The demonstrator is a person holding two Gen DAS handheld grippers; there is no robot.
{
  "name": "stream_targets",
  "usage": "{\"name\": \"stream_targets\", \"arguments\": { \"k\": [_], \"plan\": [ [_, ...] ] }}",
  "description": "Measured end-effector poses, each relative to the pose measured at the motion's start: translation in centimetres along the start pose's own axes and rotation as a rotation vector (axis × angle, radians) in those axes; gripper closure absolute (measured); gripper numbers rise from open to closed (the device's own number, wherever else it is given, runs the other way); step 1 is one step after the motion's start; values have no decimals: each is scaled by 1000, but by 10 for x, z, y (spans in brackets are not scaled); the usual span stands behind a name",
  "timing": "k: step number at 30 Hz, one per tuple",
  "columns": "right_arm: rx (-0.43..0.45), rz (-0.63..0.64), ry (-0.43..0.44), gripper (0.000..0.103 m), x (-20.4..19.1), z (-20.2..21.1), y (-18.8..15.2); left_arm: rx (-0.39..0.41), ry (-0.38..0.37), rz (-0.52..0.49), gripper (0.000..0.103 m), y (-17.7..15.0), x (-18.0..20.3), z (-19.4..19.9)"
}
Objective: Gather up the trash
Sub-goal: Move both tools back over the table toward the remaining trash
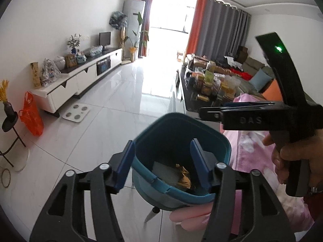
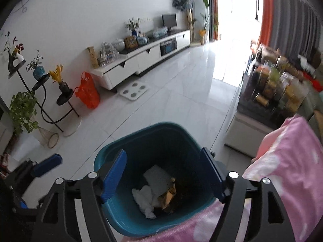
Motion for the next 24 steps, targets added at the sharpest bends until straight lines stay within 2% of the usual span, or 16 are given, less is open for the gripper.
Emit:
{"name": "stream_targets", "arguments": {
  "k": [4,10,13,18,24],
  "plan": [
    [83,52,-67,18,0,29,0,43,22,-3,32,6,-4,28],
    [172,73,-141,10,12,71,-7,135,24,-4,12,21,4,73],
    [214,62,-165,7,21,93,-16,185,22,-18,6,28,15,96],
    [277,46,-206,7,34,129,-34,241,5,-32,6,36,36,132],
    [348,20,-271,7,54,172,-60,269,-31,-44,6,35,62,162]
  ]
}}
Point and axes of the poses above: each gripper's, at about its wrist camera, not at the fingertips, and z roughly against the way its jaws point, x to its right, y to its top, the point moved 5 cm from there along -z, roughly the way its jaws point, and after that the axes turned 14 degrees about -z, right-handed, at the moved point
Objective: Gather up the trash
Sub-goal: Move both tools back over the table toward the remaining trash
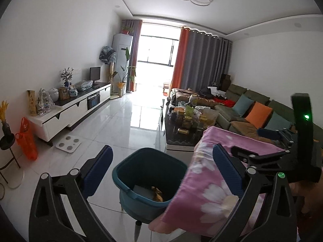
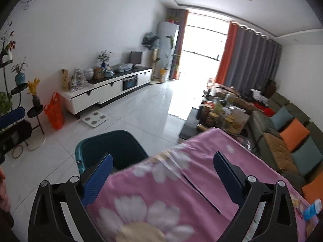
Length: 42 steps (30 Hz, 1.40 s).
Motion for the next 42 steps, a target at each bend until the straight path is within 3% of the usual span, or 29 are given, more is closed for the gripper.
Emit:
{"name": "stream_targets", "arguments": {
  "k": [11,20,26,30,42],
  "plan": [
    [81,-135,-196,7,86,72,-38,5,-101,-22,6,7,56,17],
    [174,-241,-363,7,147,143,-85,27,-259,-84,6,0,124,29],
    [244,-311,-469,7,173,188,-121,-7,-368,-132,6,-12,167,24],
    [271,-364,-514,7,184,210,-147,19,-413,-161,6,-15,185,30],
    [342,-421,-607,7,189,262,-194,88,-482,-212,6,-22,222,45]
  ]
}}
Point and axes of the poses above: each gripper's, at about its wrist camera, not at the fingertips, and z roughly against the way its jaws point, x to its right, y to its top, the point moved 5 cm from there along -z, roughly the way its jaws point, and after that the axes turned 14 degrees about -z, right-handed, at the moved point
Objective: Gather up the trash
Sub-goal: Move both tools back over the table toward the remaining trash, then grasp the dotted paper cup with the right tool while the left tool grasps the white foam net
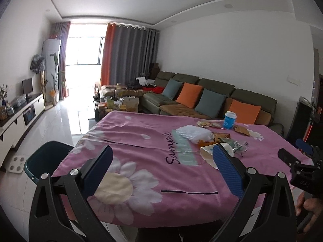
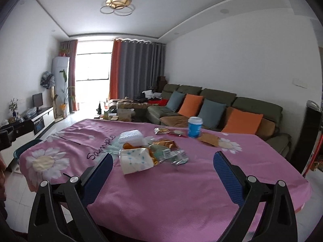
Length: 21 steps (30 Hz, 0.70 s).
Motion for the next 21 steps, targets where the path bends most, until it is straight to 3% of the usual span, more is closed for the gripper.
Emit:
{"name": "stream_targets", "arguments": {
  "k": [6,21],
  "plan": [
    [-13,-29,-6,7,3,4,-4,36,-7,-45,6,1,13,6],
    [-103,25,23,7,-11,-32,-15,-7,-11,-50,6,-1,7,-20]
  ]
}}
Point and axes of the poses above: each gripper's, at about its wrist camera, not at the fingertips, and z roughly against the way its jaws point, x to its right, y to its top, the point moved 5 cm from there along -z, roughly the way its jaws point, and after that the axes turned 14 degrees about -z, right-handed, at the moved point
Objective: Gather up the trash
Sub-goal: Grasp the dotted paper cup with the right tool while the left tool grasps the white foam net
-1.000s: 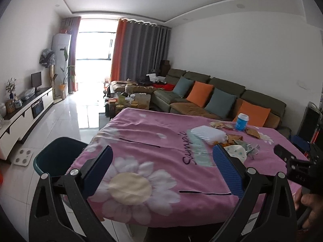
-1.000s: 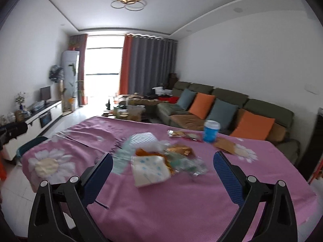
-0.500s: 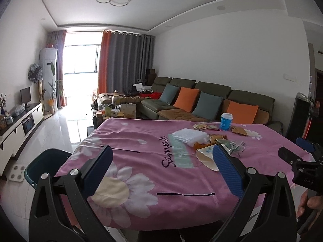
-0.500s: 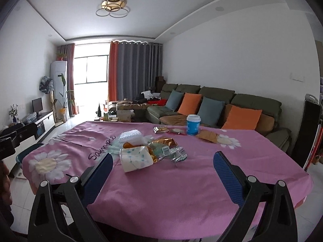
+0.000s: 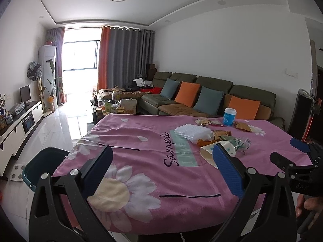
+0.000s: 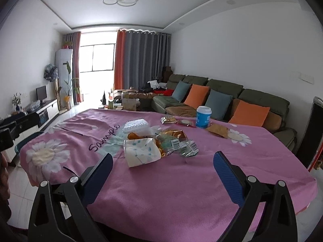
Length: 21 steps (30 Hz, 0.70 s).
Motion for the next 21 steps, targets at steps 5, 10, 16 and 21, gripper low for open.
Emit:
{"name": "stream_targets", "arguments": {
  "k": [5,10,16,21],
  "plan": [
    [-40,29,8,7,-5,-24,1,-27,-11,-6,6,5,-3,-25],
    [-84,58,20,7,-11,-53,2,-46,-25,-20,6,13,-1,-55],
    [-140,84,39,7,-21,-84,2,-75,-57,-32,6,24,5,-100],
    [-180,113,60,7,-31,-109,1,-102,-95,-42,6,31,12,-137]
  ]
}}
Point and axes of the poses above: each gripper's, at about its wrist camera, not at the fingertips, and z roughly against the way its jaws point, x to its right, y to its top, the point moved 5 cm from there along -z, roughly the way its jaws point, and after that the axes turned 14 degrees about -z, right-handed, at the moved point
